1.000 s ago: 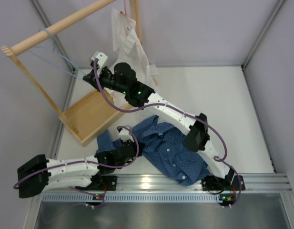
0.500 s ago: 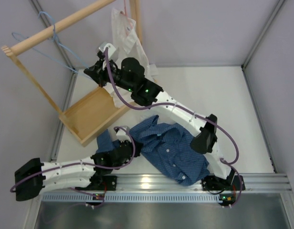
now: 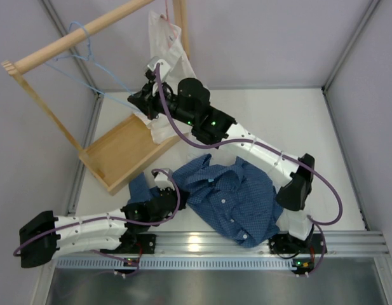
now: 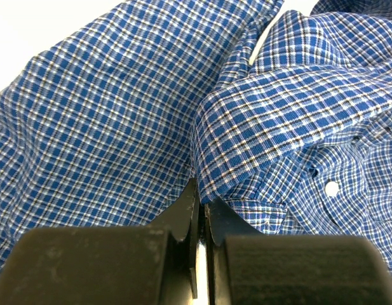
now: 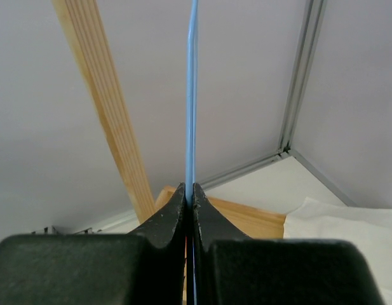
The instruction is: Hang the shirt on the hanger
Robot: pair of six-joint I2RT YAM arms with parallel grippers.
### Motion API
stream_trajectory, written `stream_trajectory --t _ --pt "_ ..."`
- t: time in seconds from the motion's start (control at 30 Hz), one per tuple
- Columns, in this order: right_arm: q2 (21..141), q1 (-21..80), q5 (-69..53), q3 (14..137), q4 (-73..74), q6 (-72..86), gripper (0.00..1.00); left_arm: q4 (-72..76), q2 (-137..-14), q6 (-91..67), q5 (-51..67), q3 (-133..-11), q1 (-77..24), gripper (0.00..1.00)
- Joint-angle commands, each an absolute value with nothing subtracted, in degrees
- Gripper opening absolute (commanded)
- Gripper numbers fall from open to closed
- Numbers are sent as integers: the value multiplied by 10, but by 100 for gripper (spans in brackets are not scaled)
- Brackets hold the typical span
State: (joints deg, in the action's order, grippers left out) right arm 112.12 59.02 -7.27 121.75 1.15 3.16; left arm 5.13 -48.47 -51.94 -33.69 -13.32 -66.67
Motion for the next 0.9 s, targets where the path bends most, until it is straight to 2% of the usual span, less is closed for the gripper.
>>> stream_trajectory --t 0.0,0.3,0.5,0.63,0.7,0.87 --pt "1045 581 -77 1189 -36 26 0 32 -471 -531 -359 -157 -665 0" --pt "894 544 -69 1009 -2 31 0 -37 -461 -530 -388 -209 -658 0" --pt "696 492 -35 774 16 52 0 -47 -513 -506 -339 -260 -602 0" --pt "573 470 20 716 148 54 0 -26 -548 -487 -278 -279 -554 0" --pt "497 468 40 694 260 61 0 -22 -562 -480 -257 -295 -537 0" --pt "329 468 32 642 468 85 0 -35 -590 -462 -218 -339 -499 0"
